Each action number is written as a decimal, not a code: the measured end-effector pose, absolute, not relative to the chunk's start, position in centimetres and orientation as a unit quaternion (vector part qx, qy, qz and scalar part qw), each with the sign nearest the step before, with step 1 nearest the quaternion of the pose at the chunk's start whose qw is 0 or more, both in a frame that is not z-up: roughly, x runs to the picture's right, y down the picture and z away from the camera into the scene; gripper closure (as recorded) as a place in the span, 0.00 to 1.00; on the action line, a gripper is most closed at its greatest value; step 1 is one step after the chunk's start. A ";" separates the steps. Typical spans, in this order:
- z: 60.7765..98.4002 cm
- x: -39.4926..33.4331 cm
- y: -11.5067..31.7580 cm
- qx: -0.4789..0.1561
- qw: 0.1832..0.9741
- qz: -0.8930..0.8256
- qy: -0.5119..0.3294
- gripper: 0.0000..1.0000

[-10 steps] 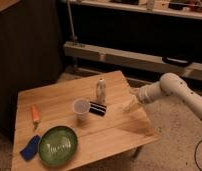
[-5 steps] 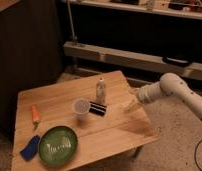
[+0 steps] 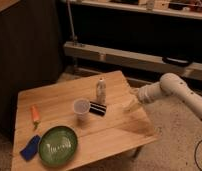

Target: Place the eraser in the ceramic cup

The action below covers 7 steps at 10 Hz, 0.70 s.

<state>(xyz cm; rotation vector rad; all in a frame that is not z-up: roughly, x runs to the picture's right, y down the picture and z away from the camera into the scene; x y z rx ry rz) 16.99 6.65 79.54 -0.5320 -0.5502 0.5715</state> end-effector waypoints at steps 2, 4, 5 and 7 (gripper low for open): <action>79.3 16.5 6.5 -0.257 0.886 0.275 -0.272 0.20; 78.9 14.6 6.1 -0.249 0.886 0.271 -0.283 0.20; 78.7 12.3 6.1 -0.244 0.887 0.267 -0.287 0.20; 78.8 9.0 6.4 -0.234 0.893 0.255 -0.289 0.20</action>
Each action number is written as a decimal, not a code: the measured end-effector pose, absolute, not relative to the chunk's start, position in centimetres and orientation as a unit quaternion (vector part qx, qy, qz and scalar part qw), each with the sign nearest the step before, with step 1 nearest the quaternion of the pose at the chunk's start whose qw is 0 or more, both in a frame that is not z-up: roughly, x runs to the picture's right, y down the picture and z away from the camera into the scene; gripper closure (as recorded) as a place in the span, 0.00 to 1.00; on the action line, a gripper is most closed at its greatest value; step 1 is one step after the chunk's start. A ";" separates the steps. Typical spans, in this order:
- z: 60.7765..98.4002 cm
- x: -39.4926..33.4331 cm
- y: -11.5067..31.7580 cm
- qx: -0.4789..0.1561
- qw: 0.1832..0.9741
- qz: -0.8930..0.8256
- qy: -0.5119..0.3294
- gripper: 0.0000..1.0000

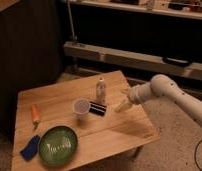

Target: Place the eraser in the ceramic cup

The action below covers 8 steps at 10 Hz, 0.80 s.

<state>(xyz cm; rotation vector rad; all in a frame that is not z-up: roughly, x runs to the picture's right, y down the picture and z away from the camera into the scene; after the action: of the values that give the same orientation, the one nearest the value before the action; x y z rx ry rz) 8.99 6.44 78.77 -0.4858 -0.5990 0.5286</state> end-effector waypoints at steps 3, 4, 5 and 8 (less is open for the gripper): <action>80.2 5.4 7.4 -0.185 0.918 0.225 -0.269 0.20; 81.0 5.0 7.7 -0.178 0.922 0.222 -0.262 0.20; 81.5 4.8 7.9 -0.180 0.922 0.223 -0.261 0.20; 83.6 4.8 8.4 -0.208 0.912 0.234 -0.265 0.20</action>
<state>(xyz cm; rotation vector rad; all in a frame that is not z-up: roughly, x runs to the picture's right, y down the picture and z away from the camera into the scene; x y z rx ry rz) 4.81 8.36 83.58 -0.4288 -0.5472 0.4833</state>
